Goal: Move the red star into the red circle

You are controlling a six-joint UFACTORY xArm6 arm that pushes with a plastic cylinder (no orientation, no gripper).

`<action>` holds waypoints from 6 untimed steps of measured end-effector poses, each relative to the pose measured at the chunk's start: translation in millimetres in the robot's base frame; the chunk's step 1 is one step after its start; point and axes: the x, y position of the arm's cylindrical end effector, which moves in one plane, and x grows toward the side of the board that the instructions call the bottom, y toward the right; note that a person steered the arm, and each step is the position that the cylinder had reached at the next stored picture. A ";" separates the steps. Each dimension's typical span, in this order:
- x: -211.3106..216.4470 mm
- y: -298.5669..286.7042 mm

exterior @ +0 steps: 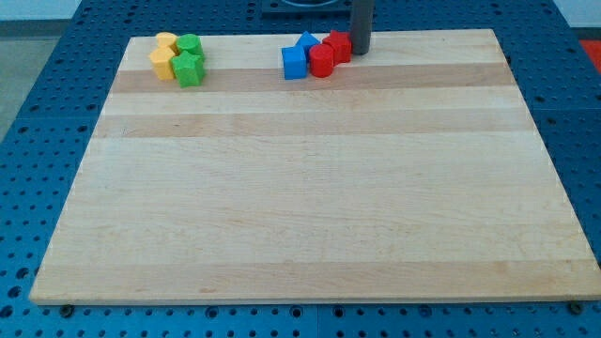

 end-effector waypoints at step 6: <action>-15.0 -65.3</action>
